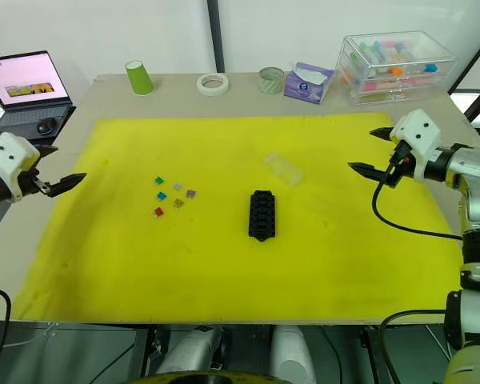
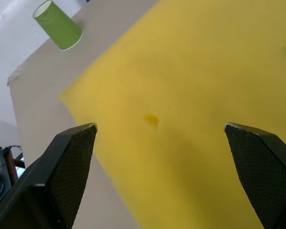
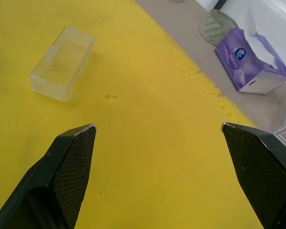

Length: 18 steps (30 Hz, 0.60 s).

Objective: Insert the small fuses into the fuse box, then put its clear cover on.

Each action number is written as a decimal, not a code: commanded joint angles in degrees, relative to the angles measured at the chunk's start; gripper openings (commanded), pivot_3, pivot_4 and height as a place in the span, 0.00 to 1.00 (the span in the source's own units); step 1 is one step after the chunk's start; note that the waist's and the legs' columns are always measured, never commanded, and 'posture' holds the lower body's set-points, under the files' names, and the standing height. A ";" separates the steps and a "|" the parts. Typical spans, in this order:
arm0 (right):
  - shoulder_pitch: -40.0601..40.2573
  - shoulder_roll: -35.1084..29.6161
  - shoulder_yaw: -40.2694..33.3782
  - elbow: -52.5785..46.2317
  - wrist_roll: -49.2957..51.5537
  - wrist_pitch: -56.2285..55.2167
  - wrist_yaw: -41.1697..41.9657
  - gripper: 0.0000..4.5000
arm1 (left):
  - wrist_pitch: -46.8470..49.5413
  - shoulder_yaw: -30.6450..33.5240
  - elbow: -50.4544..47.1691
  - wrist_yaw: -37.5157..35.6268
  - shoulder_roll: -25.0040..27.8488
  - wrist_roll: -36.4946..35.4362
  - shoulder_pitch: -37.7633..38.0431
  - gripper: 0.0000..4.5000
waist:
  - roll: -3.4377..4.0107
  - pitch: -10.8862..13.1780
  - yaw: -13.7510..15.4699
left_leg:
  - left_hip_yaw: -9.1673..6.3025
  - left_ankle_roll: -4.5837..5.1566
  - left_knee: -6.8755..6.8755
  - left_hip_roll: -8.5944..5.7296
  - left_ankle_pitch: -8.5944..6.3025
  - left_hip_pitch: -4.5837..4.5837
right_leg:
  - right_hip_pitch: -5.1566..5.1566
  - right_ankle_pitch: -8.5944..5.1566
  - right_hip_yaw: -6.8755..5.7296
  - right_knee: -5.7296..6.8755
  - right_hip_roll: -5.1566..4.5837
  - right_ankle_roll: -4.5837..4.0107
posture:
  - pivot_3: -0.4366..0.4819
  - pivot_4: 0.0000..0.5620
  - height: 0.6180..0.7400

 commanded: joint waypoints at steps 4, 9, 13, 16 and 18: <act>-1.33 -0.95 -0.97 0.10 0.37 -0.71 0.29 0.99 | -0.04 0.69 -1.00 0.36 1.89 0.26 -0.78 1.00 | 0.00 0.00 0.01 | 0.00 0.00 0.00 0.00 0.00 0.00 | 0.00 0.00 0.00 0.01 0.00 0.00 | 0.48 0.27 1.00; -1.33 -1.10 -1.11 0.35 0.40 -0.78 0.33 0.99 | 0.12 0.86 -1.35 0.67 1.98 0.34 -1.19 1.00 | 0.00 0.00 0.00 | 0.00 0.00 0.00 0.00 0.00 0.00 | 0.00 0.00 0.00 0.00 0.00 0.00 | 0.48 0.27 1.00; -1.16 -1.13 -1.13 0.16 0.44 -0.62 0.35 0.99 | 0.22 0.45 -1.58 0.32 1.97 0.50 -1.82 1.00 | 0.00 0.00 0.01 | 0.00 0.00 0.00 0.00 0.00 0.00 | 0.00 0.00 0.00 0.01 0.00 0.00 | 0.48 0.27 1.00; -1.00 -1.20 -1.14 0.01 0.44 -0.60 0.38 0.99 | 0.20 0.26 -1.50 0.10 1.96 0.60 -2.23 1.00 | 0.00 0.00 0.05 | 0.00 0.00 0.00 0.00 0.00 0.00 | 0.00 0.00 0.00 0.00 0.00 0.00 | 0.48 0.27 1.00; -0.91 -1.15 -1.14 -0.07 0.44 -0.56 0.33 0.99 | 0.65 0.24 -1.47 0.04 1.80 0.49 -2.76 1.00 | 0.00 0.00 0.03 | 0.00 0.00 0.00 0.00 0.00 0.00 | 0.00 0.00 0.00 0.00 0.00 0.00 | 0.48 0.27 1.00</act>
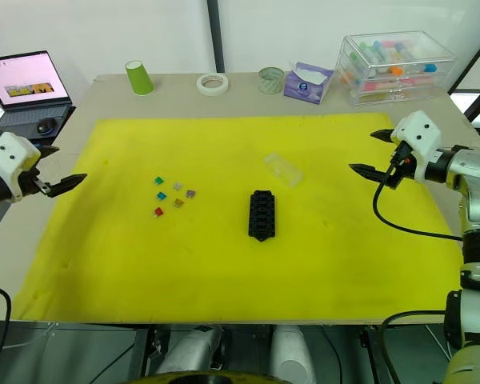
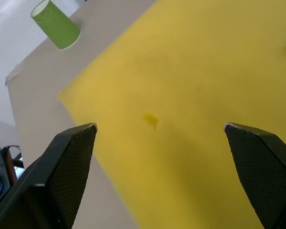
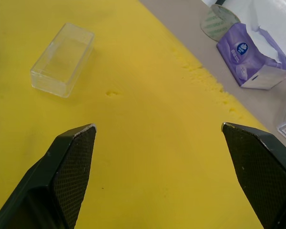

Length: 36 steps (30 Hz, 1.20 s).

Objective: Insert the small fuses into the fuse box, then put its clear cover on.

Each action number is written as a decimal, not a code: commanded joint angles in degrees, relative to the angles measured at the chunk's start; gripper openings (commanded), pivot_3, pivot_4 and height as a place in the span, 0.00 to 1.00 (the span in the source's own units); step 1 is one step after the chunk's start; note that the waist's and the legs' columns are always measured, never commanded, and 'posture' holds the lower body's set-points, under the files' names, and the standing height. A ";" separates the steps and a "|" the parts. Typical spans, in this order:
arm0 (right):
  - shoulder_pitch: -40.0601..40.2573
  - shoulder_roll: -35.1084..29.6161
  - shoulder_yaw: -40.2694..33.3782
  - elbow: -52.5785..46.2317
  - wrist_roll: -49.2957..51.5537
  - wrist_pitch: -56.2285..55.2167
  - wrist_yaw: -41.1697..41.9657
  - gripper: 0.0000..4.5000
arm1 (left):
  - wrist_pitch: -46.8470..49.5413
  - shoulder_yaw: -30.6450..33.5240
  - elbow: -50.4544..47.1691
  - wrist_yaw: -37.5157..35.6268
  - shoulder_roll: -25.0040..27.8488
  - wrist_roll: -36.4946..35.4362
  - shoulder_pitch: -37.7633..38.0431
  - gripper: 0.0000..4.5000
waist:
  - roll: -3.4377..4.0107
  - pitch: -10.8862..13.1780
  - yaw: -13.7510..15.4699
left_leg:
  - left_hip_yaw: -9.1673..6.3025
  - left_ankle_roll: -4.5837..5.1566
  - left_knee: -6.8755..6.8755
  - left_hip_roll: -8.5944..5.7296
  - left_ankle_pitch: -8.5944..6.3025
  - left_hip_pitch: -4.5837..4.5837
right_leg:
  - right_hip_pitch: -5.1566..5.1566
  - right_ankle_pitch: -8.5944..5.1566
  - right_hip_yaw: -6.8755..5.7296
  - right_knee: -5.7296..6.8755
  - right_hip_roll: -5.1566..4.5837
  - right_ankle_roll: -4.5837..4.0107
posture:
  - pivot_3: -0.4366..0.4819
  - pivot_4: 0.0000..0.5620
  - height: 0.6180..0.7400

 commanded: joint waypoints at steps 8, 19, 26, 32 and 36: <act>-0.70 -1.30 -1.20 -0.89 0.32 -0.68 -0.07 0.99 | 1.23 0.32 -2.20 -0.69 1.52 -0.29 -1.16 1.00 | 0.00 0.00 -0.04 | 0.00 0.00 0.00 0.00 0.00 0.00 | -0.01 0.00 0.00 0.00 0.00 0.00 | 0.48 0.27 1.00; 1.19 -2.55 -1.62 -2.37 0.57 -0.37 0.42 0.99 | 3.28 1.11 -3.61 -1.80 0.32 -2.13 -0.82 1.00 | 0.00 0.00 0.02 | 0.00 0.00 0.00 0.00 0.00 0.00 | -0.01 0.00 0.00 0.01 0.00 0.00 | 0.48 0.27 1.00; 3.85 -2.98 -2.81 -4.35 1.28 0.78 -0.87 0.99 | 3.99 0.87 -3.93 -2.49 -0.14 -2.92 -0.58 1.00 | 0.00 0.00 -0.09 | 0.00 0.00 0.01 0.00 0.00 0.00 | -0.01 0.00 0.00 0.02 0.00 0.00 | 0.48 0.27 1.00; 6.17 -1.76 -5.01 -7.83 2.39 2.30 -4.43 0.99 | 8.12 1.72 -6.21 -4.52 -0.05 -5.68 -0.01 1.00 | 0.00 0.00 -0.01 | 0.00 0.00 0.02 0.00 0.00 0.00 | -0.01 0.00 0.00 0.04 0.00 0.00 | 0.48 0.27 1.00; 6.21 -0.22 -4.76 -14.27 4.55 5.65 -5.17 0.99 | 17.03 4.78 -10.68 -5.99 0.24 -11.35 1.45 1.00 | 0.00 0.00 -0.17 | 0.00 0.00 0.02 0.02 0.00 0.00 | -0.04 0.00 0.01 0.07 0.01 0.00 | 0.48 0.27 1.00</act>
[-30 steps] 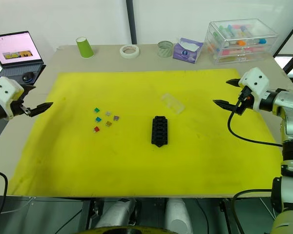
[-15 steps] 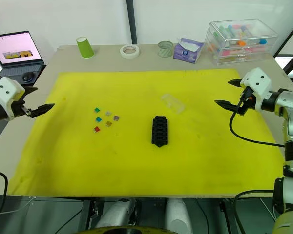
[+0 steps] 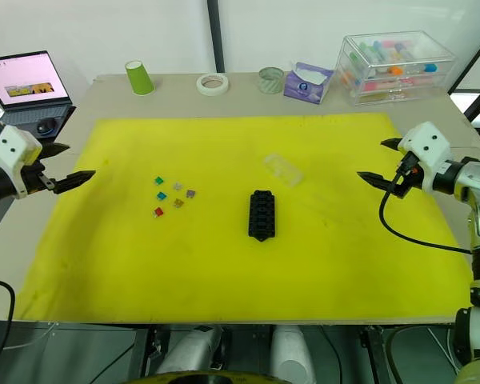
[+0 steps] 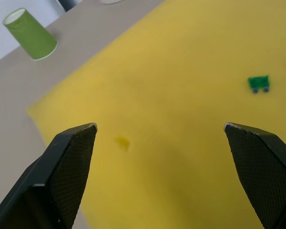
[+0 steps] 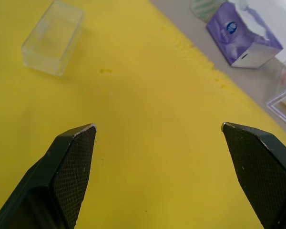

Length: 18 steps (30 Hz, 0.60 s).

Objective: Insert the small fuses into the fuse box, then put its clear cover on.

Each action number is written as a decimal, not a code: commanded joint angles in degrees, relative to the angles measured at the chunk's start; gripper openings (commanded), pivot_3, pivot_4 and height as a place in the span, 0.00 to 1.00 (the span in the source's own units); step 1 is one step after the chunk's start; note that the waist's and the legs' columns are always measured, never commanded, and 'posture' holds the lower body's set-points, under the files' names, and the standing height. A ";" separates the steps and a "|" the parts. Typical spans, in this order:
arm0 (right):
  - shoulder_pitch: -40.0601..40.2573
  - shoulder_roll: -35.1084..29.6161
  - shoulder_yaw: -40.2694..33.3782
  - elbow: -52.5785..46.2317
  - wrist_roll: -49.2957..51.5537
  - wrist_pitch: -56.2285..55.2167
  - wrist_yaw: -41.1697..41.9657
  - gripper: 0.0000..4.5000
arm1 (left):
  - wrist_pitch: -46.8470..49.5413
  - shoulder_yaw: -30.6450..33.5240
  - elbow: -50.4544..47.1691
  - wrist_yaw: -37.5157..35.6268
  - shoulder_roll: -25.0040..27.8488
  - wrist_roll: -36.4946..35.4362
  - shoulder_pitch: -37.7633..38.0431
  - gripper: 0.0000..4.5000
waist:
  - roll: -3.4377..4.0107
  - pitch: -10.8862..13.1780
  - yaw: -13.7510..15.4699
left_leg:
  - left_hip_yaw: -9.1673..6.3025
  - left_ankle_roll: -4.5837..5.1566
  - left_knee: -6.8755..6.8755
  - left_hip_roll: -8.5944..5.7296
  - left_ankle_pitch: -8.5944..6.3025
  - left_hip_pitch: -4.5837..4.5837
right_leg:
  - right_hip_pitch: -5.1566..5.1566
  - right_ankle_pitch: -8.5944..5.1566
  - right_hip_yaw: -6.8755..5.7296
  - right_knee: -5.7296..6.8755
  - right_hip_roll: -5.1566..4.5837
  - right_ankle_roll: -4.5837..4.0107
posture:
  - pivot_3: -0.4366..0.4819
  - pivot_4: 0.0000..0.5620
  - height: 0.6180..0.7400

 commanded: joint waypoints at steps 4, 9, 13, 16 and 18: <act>-2.15 5.61 2.17 -22.49 12.00 13.56 0.53 0.99 | 25.47 10.38 -11.36 0.12 2.51 -14.94 3.21 1.00 | 0.00 0.00 -0.64 | 0.00 0.01 0.00 0.04 0.00 -0.03 | -0.06 0.00 0.08 0.02 0.03 0.00 | 0.48 0.27 1.00; -5.34 13.01 10.18 -38.21 15.74 24.43 -4.15 0.99 | 48.99 16.83 -18.07 6.28 1.11 -26.21 5.51 1.00 | -0.01 0.00 -0.87 | -0.13 0.01 0.01 0.10 -0.01 -0.05 | -0.07 0.00 0.13 0.10 0.13 0.00 | 0.48 0.27 1.00; -8.95 18.12 17.66 -41.52 13.11 26.60 -6.85 0.99 | 65.67 18.51 -16.54 9.87 1.09 -32.70 3.37 1.00 | -0.13 -0.07 0.20 | -0.19 0.03 0.14 0.02 -0.02 -0.07 | 0.00 0.00 0.13 0.09 0.20 0.00 | 0.48 0.27 1.00; -10.06 21.68 19.09 -41.71 12.96 28.12 -9.48 0.99 | 76.00 17.84 -9.24 13.63 1.23 -33.55 -3.72 1.00 | -0.20 -0.09 0.72 | -0.33 0.02 0.19 0.02 -0.02 -0.07 | 0.06 0.00 0.11 0.11 0.25 0.00 | 0.48 0.27 1.00; -10.38 22.40 19.27 -41.69 12.30 28.02 -10.26 0.99 | 82.00 17.24 -4.96 15.06 1.32 -33.30 -7.94 1.00 | -0.21 -0.10 0.85 | -0.37 0.02 0.24 -0.04 -0.02 -0.07 | 0.03 0.00 0.11 0.11 0.27 0.00 | 0.48 0.27 1.00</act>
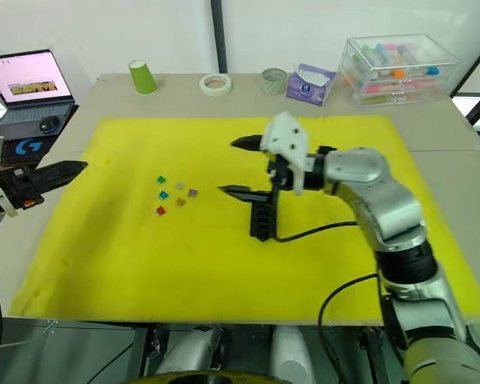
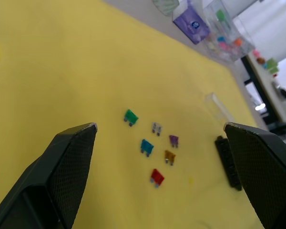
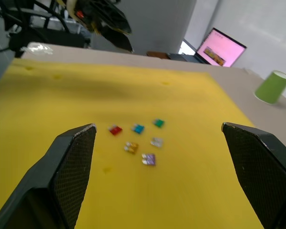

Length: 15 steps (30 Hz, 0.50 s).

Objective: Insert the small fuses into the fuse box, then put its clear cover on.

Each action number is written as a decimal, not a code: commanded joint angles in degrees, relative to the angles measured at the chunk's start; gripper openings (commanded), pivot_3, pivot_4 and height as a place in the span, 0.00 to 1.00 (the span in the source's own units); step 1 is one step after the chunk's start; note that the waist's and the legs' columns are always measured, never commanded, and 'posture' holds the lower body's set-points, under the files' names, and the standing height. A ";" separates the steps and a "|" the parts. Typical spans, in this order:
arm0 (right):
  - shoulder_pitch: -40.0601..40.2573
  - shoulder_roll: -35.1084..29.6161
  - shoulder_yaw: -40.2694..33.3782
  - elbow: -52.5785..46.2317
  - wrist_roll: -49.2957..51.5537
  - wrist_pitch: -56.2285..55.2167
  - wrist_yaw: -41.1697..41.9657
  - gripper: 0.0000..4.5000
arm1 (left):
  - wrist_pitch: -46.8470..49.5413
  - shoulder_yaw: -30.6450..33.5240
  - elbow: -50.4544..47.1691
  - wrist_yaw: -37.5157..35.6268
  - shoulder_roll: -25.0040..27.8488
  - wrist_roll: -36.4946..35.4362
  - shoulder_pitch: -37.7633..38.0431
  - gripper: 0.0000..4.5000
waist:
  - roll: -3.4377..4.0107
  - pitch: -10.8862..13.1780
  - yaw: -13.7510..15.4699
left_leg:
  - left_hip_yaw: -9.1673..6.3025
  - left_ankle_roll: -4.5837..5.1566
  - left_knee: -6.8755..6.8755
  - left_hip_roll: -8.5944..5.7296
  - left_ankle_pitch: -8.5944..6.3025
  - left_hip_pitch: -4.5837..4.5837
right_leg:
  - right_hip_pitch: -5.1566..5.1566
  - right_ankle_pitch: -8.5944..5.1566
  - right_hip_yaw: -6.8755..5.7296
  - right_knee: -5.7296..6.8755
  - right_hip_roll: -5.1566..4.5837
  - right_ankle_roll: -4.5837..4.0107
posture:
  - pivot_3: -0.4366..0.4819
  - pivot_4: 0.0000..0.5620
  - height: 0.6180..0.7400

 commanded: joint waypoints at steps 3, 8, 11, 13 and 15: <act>-1.50 1.70 -1.53 -1.90 -0.33 0.31 -3.33 0.99 | 12.11 -2.30 12.28 2.97 0.54 -1.92 -10.88 1.00 | -0.04 -0.02 -0.17 | 0.00 0.00 0.01 -0.08 0.00 0.01 | 0.01 0.00 0.00 0.11 -0.02 0.00 | 0.48 0.27 1.00; -1.49 1.65 -1.32 -2.23 -0.82 0.37 -4.26 0.99 | 12.38 -5.11 18.86 2.90 -1.19 -2.57 -14.40 1.00 | -0.05 -0.03 -1.00 | -0.01 -0.01 0.00 -0.07 0.00 0.01 | -0.15 0.00 0.02 0.61 -0.06 0.00 | 0.48 0.27 1.00; -1.45 1.30 -1.71 -2.87 -0.72 0.90 -4.81 0.99 | 12.38 -6.26 18.91 2.21 -0.95 -4.78 -13.97 1.00 | -0.05 -0.03 -1.57 | 0.00 -0.06 -0.05 -0.05 -0.03 0.00 | -0.29 0.00 0.07 0.70 -0.08 0.00 | 0.48 0.27 1.00; -1.34 1.11 -2.05 -3.26 -0.53 1.42 -5.21 0.99 | 12.38 -6.27 16.42 1.88 -1.09 -5.10 -12.19 1.00 | -0.05 -0.03 -1.85 | -0.02 -0.07 -0.06 -0.04 -0.04 0.00 | -0.31 0.00 0.09 0.69 -0.07 0.00 | 0.48 0.27 1.00; -0.74 1.00 -1.61 -3.61 -0.74 1.55 -5.25 0.99 | 10.48 -3.39 20.52 4.09 -2.70 -2.78 -13.00 1.00 | -0.05 -0.03 -2.09 | -0.02 -0.07 -0.07 -0.04 -0.04 0.01 | -0.32 0.00 0.10 0.69 -0.07 0.00 | 0.48 0.27 1.00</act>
